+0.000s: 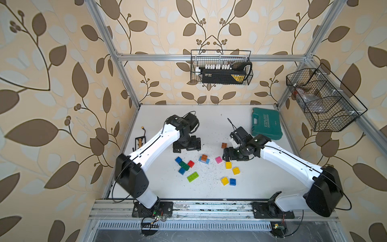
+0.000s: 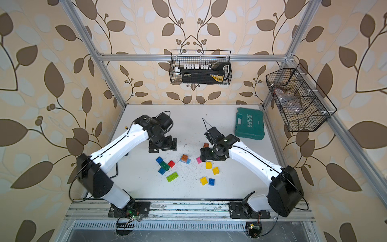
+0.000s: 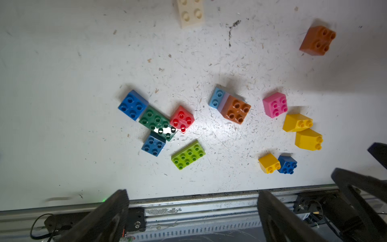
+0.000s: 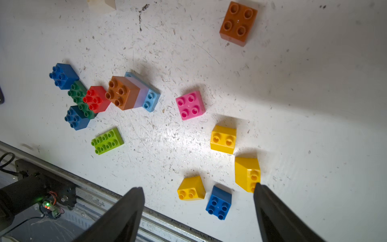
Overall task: Assemble the number 1 with lego
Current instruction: Pick up the lego brick from the center of the board.
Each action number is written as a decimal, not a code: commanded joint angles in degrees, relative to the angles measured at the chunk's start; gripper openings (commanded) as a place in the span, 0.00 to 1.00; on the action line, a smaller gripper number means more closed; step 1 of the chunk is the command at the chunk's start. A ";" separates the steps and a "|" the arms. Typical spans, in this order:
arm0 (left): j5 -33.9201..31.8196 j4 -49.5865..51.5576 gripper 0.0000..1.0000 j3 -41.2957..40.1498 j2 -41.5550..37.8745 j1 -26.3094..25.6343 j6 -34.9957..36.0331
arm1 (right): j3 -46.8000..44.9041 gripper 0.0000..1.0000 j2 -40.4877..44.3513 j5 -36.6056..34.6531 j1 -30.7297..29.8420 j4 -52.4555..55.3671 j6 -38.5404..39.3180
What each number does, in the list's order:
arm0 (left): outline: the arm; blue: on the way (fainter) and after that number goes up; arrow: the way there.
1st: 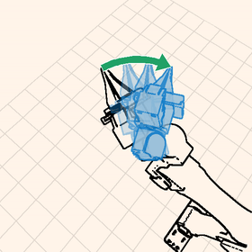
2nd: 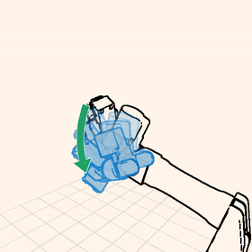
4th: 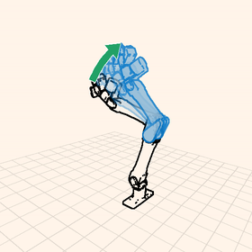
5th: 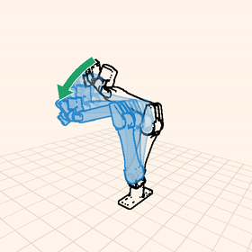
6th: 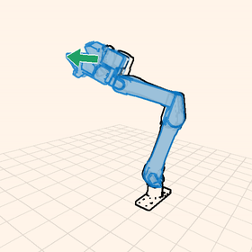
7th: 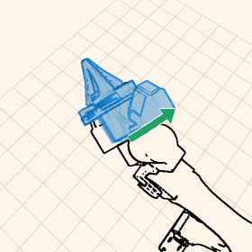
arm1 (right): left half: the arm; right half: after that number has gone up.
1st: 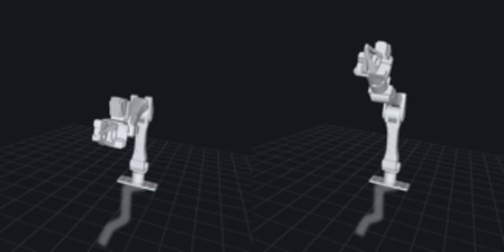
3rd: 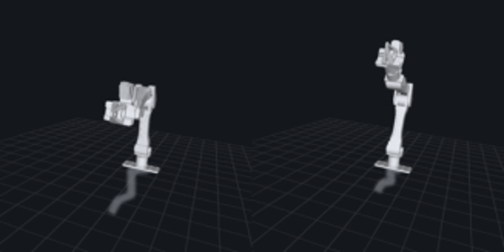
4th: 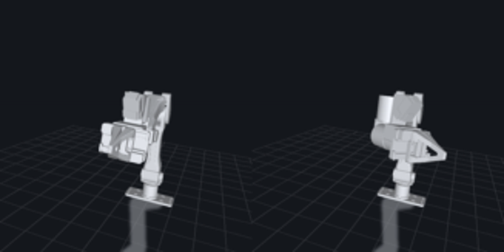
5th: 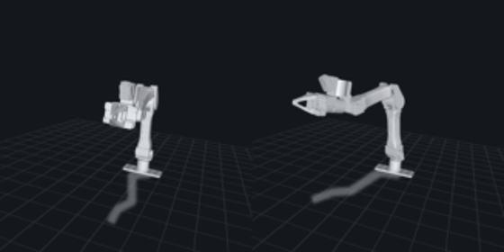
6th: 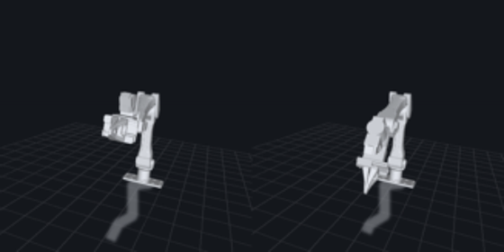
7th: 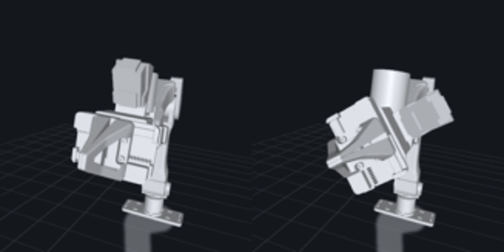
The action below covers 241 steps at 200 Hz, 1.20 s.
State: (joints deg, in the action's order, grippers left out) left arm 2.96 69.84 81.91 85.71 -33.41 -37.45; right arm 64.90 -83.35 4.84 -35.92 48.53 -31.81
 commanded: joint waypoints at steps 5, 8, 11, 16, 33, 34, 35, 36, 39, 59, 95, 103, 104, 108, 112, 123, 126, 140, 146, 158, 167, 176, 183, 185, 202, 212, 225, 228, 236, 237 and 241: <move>-0.13 -8.41 0.99 -10.32 -10.19 4.17 2.12 | 4.44 0.80 -6.82 -2.10 -1.35 0.10 1.51; -0.33 -8.83 0.99 -11.34 -11.48 4.32 2.44 | 4.97 0.80 -7.63 -2.19 -1.53 -0.04 1.65; -0.56 -9.26 0.99 -12.21 -12.55 4.58 2.84 | 5.57 0.79 -8.44 -2.32 -1.74 -0.06 1.71; -1.14 -9.88 0.99 -13.56 -14.80 4.71 3.43 | 6.53 0.78 -9.76 -2.73 -2.17 0.02 1.90; -2.97 -11.09 0.99 -16.87 -20.92 4.89 5.22 | 9.91 0.75 -14.03 -4.86 -3.55 0.86 2.36; -3.01 -11.11 0.99 -17.05 -21.23 4.91 5.34 | 9.99 0.74 -14.25 -4.94 -3.59 0.95 2.36; -3.12 -11.17 0.99 -17.13 -21.39 4.88 5.49 | 10.20 0.74 -14.49 -5.07 -3.65 0.99 2.37; -3.13 -11.24 0.99 -17.31 -21.78 4.86 5.61 | 10.36 0.74 -14.75 -5.13 -3.73 1.02 2.41; -3.28 -11.42 0.99 -17.76 -22.74 4.89 5.90 | 10.81 0.72 -15.41 -5.42 -3.91 1.10 2.45; -2.62 -12.77 0.99 -20.56 -27.78 4.92 8.21 | 12.53 0.66 -19.15 -6.78 -4.41 1.26 2.46; -2.80 -13.84 0.99 -23.49 -34.67 4.89 8.08 | 12.01 0.62 -23.08 -7.74 -4.42 -0.16 1.47; -3.18 -14.01 0.99 -23.60 -35.84 4.89 8.18 | 12.00 0.61 -23.83 -7.50 -4.42 -0.53 1.27; -3.29 -14.02 0.99 -23.62 -35.95 4.91 8.18 | 12.00 0.61 -23.94 -7.49 -4.42 -0.58 1.29; -3.73 -14.11 0.99 -23.78 -36.43 4.89 8.10 | 12.09 0.60 -24.31 -7.40 -4.42 -0.72 1.22; -4.07 -14.23 0.99 -24.00 -36.87 4.87 8.01 | 12.15 0.60 -24.75 -7.26 -4.41 -0.80 1.14; -4.93 -14.76 0.99 -24.79 -37.75 4.87 7.46 | 12.34 0.59 -25.72 -7.04 -4.42 -1.09 0.97; -5.06 -14.89 0.99 -25.06 -37.87 4.91 7.40 | 12.35 0.59 -25.98 -6.97 -4.41 -1.16 0.96; -5.00 -15.26 0.99 -25.46 -37.79 4.93 7.21 | 12.53 0.58 -27.00 -6.78 -4.42 -1.55 0.87; -5.10 -15.18 0.99 -25.42 -37.52 4.88 7.13 | 12.61 0.57 -27.33 -6.77 -4.41 -1.60 0.79; -5.68 -14.87 0.99 -25.23 -36.82 4.93 6.96 | 12.71 0.55 -28.12 -6.99 -4.42 -1.68 0.53; -5.63 -14.82 0.99 -25.22 -36.45 4.93 7.04 | 12.71 0.54 -28.63 -6.95 -4.36 -1.86 0.35; -5.66 -14.88 0.99 -25.18 -36.33 4.93 7.04 | 12.75 0.51 -28.99 -7.19 -4.42 -1.91 0.03; -5.68 -14.89 0.99 -25.22 -36.35 4.93 7.05 | 12.70 0.48 -29.22 -7.30 -4.42 -1.86 -0.28; -5.69 -14.91 0.99 -25.22 -36.37 4.91 7.11 | 12.70 0.47 -29.23 -7.30 -4.38 -1.86 -0.31; -5.91 -14.91 0.99 -25.22 -36.69 4.93 6.95 | 12.62 0.40 -28.99 -7.67 -4.42 -1.63 -1.59; -6.05 -14.95 0.99 -25.29 -36.95 4.93 6.87 | 12.67 0.35 -28.48 -8.07 -4.42 -1.06 -2.79; -6.36 -15.00 0.99 -25.40 -37.28 4.89 6.78 | 12.82 0.29 -27.57 -7.97 -4.42 0.06 -5.38; -6.36 -15.00 0.99 -25.40 -37.32 4.88 6.78 | 12.89 0.27 -27.30 -7.79 -4.42 0.24 -6.08; -6.33 -15.00 0.99 -25.30 -37.44 4.93 6.78 | 12.94 0.23 -26.52 -6.99 -4.42 0.75 -8.18; -6.27 -15.00 0.99 -25.30 -37.45 4.93 6.78 | 12.91 0.22 -26.43 -6.84 -4.42 0.81 -8.49; -6.26 -15.00 0.99 -25.31 -37.46 4.93 6.79 | 12.88 0.21 -25.92 -6.40 -4.42 1.03 -9.58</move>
State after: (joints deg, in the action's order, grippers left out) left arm -1.63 55.81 56.86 49.15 -28.49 -31.11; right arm 76.23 -111.39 -1.96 -40.34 47.11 -34.85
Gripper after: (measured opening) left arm 0.988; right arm 0.308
